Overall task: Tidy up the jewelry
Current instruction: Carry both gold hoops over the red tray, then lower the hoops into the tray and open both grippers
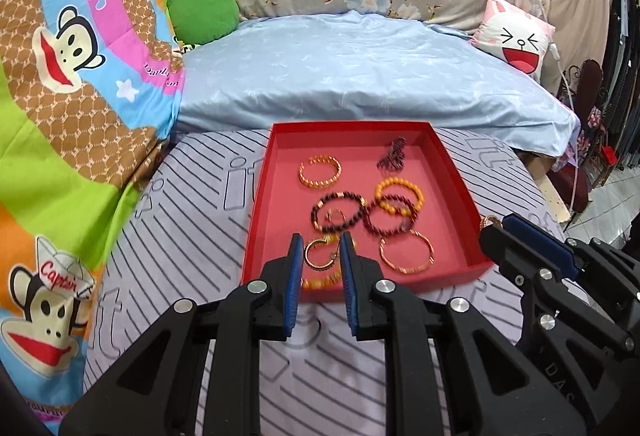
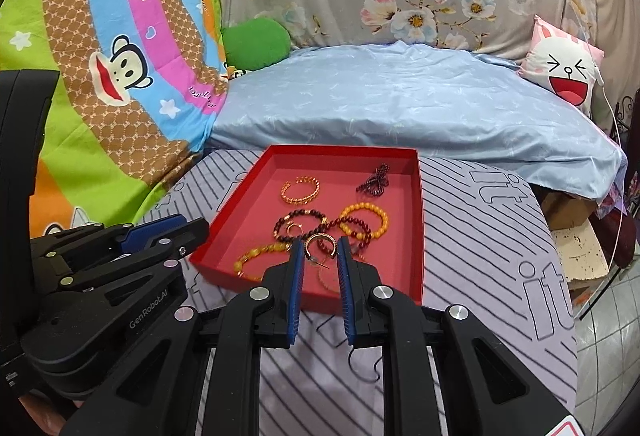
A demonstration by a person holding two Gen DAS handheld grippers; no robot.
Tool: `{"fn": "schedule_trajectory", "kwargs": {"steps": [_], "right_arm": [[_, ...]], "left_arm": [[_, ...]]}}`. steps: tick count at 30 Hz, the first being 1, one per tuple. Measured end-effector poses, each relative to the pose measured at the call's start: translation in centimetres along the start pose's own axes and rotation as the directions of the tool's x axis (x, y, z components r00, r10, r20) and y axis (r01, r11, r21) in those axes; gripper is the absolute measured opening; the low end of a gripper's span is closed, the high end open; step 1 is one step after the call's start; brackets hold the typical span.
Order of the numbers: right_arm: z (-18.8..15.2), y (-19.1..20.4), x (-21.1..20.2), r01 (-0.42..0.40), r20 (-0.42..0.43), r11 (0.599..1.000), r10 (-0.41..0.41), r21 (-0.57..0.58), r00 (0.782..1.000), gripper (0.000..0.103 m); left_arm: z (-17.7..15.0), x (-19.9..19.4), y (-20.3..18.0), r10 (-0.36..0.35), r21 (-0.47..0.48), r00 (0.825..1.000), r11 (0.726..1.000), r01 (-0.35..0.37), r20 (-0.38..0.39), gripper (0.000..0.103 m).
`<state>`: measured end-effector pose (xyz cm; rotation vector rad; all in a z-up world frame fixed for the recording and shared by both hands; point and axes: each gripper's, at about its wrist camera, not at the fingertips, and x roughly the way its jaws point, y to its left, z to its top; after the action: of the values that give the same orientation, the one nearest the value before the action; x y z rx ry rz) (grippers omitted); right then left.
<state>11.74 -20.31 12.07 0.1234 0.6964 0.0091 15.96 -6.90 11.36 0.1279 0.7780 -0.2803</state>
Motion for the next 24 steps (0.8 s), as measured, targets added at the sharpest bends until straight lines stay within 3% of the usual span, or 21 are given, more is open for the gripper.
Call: {"fn": "schedule_trajectory", "kwargs": {"steps": [13, 24], "right_arm": [[4.2, -2.1, 8.0, 0.012, -0.04, 1.0, -0.011, 0.022, 0.999, 0.016], [4.4, -3.6, 13.4, 0.026, -0.107, 0.999, -0.021, 0.041, 0.994, 0.016]], "left_arm": [[4.6, 7.7, -0.3, 0.026, 0.004, 0.999, 1.0, -0.026, -0.036, 0.018], [5.5, 13.2, -0.3, 0.049, 0.008, 0.995, 0.999, -0.049, -0.09, 0.018]]}}
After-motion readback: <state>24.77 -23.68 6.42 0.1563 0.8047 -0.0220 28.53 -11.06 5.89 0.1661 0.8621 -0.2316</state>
